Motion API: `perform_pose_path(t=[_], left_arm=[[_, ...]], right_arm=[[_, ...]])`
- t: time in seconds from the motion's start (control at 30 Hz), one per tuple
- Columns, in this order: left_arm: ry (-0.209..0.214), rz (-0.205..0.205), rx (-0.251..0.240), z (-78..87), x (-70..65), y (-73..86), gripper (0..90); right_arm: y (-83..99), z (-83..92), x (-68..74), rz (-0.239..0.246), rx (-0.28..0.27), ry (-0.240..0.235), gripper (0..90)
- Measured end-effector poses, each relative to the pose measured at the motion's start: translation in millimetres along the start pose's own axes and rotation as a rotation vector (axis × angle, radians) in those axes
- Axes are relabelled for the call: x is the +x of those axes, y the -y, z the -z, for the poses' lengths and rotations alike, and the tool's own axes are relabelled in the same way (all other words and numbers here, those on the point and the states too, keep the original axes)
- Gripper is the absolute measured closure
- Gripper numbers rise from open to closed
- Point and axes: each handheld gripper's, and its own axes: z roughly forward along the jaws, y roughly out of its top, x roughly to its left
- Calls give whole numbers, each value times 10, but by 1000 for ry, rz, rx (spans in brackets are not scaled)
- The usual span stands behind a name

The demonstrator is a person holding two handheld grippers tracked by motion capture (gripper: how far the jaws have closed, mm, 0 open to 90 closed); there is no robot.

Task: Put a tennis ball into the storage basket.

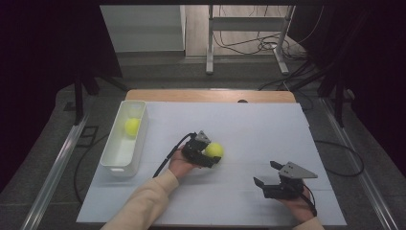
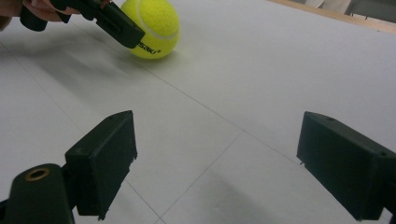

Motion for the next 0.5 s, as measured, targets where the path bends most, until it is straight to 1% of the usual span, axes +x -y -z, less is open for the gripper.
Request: perform_pose_path(t=[0.07,0.5], left_arm=[[2,7,-10,29,3,-4,266],[2,8,-29,122,-6,-16,266]], right_arm=[[1,0,0,-2,-2,-2,121],[1,1,1,-1,-2,-1,122]])
